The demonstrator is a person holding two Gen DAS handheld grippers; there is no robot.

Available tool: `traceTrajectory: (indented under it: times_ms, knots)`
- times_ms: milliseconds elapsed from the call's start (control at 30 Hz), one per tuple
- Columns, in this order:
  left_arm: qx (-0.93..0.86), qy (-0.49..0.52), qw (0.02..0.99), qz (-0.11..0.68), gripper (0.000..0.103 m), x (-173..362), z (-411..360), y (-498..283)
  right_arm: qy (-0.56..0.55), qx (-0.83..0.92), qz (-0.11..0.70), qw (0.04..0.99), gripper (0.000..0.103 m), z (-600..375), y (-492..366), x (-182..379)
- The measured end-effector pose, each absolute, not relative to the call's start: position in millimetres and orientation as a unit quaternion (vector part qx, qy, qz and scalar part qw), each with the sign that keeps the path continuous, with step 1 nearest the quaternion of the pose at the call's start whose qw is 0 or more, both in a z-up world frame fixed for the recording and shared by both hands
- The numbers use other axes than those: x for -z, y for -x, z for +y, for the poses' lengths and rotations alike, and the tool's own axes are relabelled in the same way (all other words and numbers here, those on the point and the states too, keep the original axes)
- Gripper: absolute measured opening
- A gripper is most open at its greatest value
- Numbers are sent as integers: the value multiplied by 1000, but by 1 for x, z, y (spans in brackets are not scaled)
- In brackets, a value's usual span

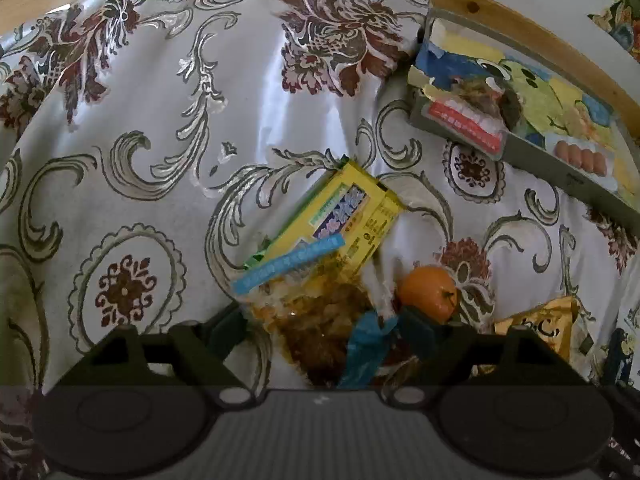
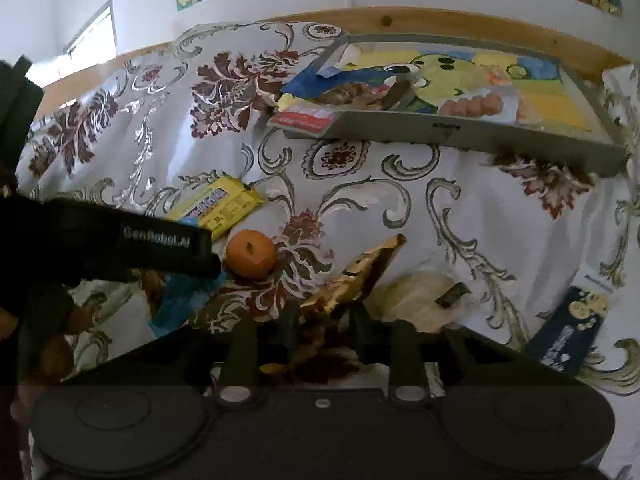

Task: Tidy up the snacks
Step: 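Grasp the gold snack bag with the right tool while the left tool grasps the clear snack bag, then carry the gold bag to the tray while the left tool carries the clear bag there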

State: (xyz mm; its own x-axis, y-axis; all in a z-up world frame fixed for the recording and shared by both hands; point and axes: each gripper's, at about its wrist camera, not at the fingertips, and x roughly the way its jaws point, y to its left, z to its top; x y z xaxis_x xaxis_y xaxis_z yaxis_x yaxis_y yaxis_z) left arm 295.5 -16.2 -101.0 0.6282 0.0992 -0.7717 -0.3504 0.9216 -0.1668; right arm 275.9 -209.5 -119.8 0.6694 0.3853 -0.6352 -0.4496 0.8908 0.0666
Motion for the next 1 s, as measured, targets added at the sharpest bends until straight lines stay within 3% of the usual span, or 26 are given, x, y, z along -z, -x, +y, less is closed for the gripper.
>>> traceTrajectory:
  times_ms: [100, 367, 433, 500, 633, 767, 1000]
  knots:
    - [-129, 143, 891, 410, 72, 100, -17, -290, 21, -229, 343, 911, 37, -211, -282, 124]
    - [-102, 155, 901, 391, 56, 99, -13, -269, 6, -222, 346, 912, 32, -209, -284, 132]
    - [-93, 156, 904, 388, 53, 99, -13, -264, 19, -224, 337, 914, 28, -206, -281, 130]
    - [-88, 160, 905, 385, 51, 99, -13, -260, 27, -232, 331, 914, 14, -203, -276, 129]
    - [-79, 156, 908, 380, 45, 96, -17, -253, 74, -237, 313, 917, 13, -191, -263, 126]
    - [-42, 135, 915, 377, 26, 93, -30, -244, 92, -236, 305, 918, 12, -188, -257, 123]
    - [-43, 99, 919, 379, 24, 92, -45, -241, 77, -232, 299, 922, 13, -196, -251, 117]
